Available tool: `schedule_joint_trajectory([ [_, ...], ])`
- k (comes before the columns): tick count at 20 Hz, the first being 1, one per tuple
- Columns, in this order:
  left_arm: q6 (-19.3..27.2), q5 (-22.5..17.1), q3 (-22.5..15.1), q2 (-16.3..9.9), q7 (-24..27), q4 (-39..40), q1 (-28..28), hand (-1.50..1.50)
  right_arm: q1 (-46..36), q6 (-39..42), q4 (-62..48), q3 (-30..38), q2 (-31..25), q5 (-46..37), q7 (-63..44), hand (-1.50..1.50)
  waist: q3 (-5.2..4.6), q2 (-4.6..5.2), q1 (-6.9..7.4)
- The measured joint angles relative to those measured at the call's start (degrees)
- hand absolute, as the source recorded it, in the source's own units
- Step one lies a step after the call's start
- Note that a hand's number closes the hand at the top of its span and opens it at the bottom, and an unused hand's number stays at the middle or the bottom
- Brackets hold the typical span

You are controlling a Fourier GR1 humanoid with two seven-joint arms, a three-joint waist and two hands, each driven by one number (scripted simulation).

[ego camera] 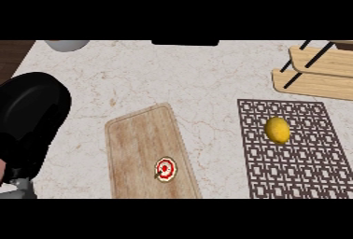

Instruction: Pick the squash from the placemat and place it in the tiered shelf

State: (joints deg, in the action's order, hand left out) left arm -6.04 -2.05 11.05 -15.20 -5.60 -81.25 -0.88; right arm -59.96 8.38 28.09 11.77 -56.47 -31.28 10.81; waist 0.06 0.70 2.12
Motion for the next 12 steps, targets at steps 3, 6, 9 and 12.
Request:
schedule_joint_trajectory([
  [3,-0.61,-0.25,0.48,-0.45,0.36,0.47,-0.02,0.00,-2.50,0.14,-3.25,1.33,0.26,0.51,1.29,-1.50,-0.01,-0.01,0.02],
  [6,-0.25,-0.20,0.66,-0.24,0.05,0.80,-0.60,0.00,-3.95,1.89,-5.94,3.65,-0.04,2.49,2.09,-1.50,0.00,-0.05,-0.22],
  [9,-0.82,-0.29,0.87,-0.75,-0.03,0.47,-0.31,0.00,-5.57,5.13,-8.07,6.12,-0.74,4.96,1.05,-1.50,-0.02,-0.17,-0.40],
  [12,-0.32,0.00,0.78,-0.43,-0.33,0.55,-0.83,0.00,-6.25,8.34,-10.46,8.69,-2.06,7.43,0.84,-1.50,0.01,-0.17,-0.54],
])
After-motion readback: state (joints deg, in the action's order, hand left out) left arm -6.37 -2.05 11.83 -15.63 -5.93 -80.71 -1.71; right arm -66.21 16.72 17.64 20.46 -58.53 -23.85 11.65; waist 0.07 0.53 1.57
